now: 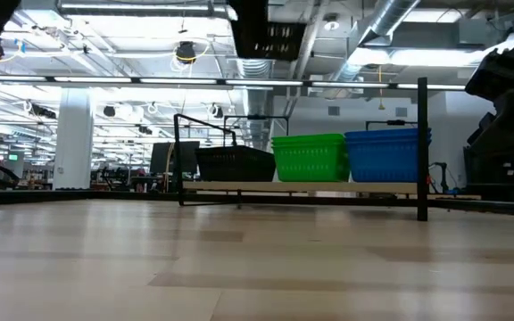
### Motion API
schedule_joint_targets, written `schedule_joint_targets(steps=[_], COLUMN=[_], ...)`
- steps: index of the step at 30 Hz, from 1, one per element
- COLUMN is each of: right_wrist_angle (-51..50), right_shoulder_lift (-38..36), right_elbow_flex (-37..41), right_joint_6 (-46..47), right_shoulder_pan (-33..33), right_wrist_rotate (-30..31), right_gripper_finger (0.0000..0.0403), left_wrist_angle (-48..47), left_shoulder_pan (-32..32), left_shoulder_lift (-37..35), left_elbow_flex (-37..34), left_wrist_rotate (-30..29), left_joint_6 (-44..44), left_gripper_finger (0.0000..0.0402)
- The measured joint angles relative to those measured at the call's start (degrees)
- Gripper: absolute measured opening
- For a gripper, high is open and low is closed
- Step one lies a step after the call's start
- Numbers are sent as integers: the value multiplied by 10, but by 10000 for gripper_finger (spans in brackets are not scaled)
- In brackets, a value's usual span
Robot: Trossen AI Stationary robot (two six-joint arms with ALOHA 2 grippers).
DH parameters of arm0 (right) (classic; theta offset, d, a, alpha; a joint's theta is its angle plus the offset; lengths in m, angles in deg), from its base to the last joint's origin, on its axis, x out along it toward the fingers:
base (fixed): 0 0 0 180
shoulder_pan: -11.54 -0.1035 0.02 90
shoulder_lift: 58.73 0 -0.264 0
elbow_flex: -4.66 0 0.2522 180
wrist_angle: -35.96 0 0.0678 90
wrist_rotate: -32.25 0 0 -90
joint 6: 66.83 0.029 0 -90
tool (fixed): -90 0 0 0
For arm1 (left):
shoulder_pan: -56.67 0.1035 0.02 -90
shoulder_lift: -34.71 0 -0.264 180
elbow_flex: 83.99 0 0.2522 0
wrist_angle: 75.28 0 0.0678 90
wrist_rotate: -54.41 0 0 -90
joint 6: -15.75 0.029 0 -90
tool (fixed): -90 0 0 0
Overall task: Stack baskets on shelf by color
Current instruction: Stack the black bin on the black bin on the shelf
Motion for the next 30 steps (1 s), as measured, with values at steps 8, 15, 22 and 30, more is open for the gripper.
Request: schedule_joint_targets(steps=[8, 15, 22, 30], right_wrist_angle=[0, 0, 0, 5], right_shoulder_lift=[1, 1, 1, 1], right_elbow_flex=[0, 0, 0, 0], right_joint_6=[-1, -3, -1, -2], right_shoulder_pan=[0, 0, 0, 3], right_wrist_rotate=[0, 1, 4, 68], right_gripper_finger=[50, 50, 50, 50], left_wrist_angle=[12, 315, 515, 530], left_shoulder_pan=[140, 234, 298, 341], left_shoulder_lift=[-72, -292, -419, -402], left_elbow_flex=[-84, -394, -638, -678], left_wrist_rotate=[-36, 106, 221, 254], left_joint_6=[150, 368, 595, 566], left_gripper_finger=[0, 0, 0, 0])
